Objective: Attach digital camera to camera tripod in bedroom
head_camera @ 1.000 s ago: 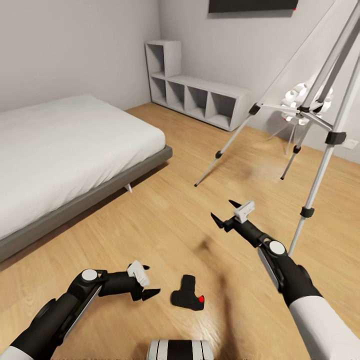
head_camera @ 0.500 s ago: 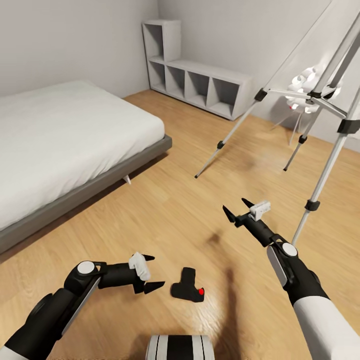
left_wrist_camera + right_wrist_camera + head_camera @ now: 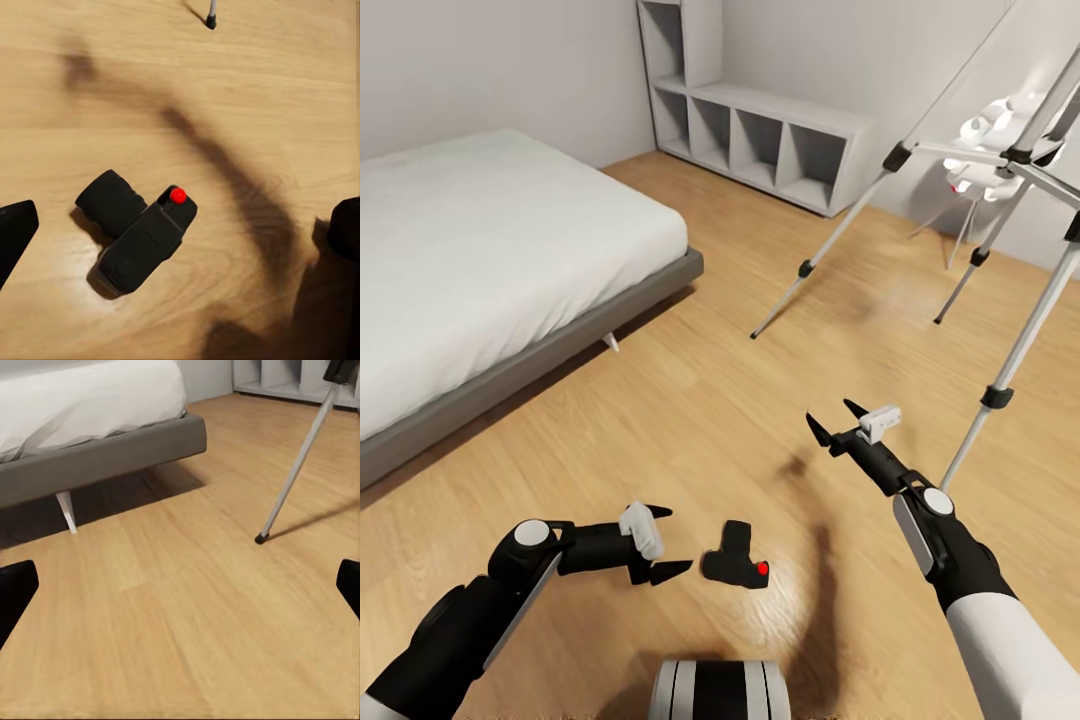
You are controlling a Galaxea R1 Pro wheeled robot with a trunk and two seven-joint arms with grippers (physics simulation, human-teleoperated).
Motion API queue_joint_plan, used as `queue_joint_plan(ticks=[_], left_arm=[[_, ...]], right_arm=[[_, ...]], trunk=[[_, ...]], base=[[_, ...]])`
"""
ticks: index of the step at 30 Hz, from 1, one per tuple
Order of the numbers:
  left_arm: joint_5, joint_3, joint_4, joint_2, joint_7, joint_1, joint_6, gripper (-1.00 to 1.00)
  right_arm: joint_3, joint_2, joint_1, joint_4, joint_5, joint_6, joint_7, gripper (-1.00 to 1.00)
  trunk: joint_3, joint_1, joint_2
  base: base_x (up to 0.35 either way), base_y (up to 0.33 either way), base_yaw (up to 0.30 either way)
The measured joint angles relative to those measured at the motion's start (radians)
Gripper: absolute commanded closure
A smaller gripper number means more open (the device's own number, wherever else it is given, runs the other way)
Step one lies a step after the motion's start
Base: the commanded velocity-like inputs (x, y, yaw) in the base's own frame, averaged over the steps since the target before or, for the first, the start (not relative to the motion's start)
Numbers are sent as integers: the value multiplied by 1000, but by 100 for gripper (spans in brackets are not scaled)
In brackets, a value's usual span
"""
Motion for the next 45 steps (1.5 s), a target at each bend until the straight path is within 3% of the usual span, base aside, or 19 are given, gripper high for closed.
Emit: queue_joint_plan(ticks=[9,27,35,45], left_arm=[[0,-4,-12,0,1,0,1,-100],[0,0,-10,6,2,0,1,-100],[0,0,-9,6,1,0,1,-100],[0,1,-5,6,2,0,1,-100]], right_arm=[[0,0,0,11,0,0,17,-100],[-1,0,0,14,-1,3,20,-100],[0,0,0,14,-1,3,20,-100],[0,0,0,14,-1,3,20,-100]], trunk=[[-35,4,-2],[-35,4,-2],[-34,4,-2],[-73,9,-4]], base=[[0,0,-77],[0,0,-39],[0,0,-190],[0,0,-27]])
